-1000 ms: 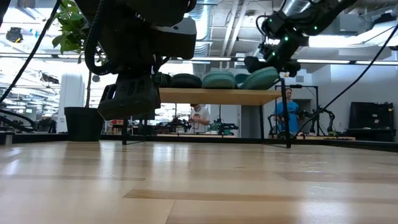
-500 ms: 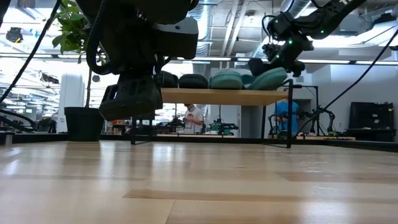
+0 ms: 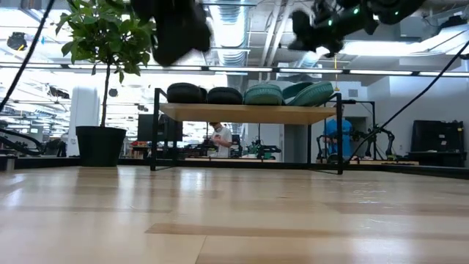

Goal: Pick and place slides into the shelf
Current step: Return to Home Position

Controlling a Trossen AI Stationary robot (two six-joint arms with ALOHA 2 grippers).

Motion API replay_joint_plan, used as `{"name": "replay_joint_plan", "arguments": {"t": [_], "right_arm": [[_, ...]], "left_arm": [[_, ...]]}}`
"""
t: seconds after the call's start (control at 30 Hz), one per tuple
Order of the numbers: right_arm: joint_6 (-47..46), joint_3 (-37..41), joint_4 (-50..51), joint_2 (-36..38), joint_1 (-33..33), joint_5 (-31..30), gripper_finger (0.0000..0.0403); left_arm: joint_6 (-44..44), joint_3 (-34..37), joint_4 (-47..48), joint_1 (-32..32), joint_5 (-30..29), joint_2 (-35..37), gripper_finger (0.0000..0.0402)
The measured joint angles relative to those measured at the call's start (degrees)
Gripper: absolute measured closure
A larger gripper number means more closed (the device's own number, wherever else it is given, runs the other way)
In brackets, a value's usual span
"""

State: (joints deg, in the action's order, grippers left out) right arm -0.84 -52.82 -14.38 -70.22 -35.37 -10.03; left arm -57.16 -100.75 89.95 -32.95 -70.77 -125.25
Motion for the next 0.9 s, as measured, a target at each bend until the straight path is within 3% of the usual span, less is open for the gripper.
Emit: {"name": "replay_joint_plan", "arguments": {"t": [0.13, 0.4, 0.63, 0.9], "right_arm": [[0.1, 0.0, -0.6, 0.9, 2.0, 14.5, 0.0403], [8.7, -0.1, 10.3, 0.5, 3.9, 33.2, 0.0403], [18.9, -0.1, 26.7, 0.5, 4.5, 35.9, 0.0403], [23.8, -0.2, 28.2, 0.6, 11.7, 35.7, 0.0403]], "left_arm": [[2.6, -1.4, -0.1, -4.0, -6.4, 5.6, 0.0365], [-1.0, -1.4, 0.1, -11.4, -5.8, 23.0, 0.0365], [-3.4, -1.4, 0.1, -17.0, -2.7, 31.9, 0.0365], [-2.4, 2.5, -3.4, -22.2, -4.2, 32.6, 0.0365]]}}
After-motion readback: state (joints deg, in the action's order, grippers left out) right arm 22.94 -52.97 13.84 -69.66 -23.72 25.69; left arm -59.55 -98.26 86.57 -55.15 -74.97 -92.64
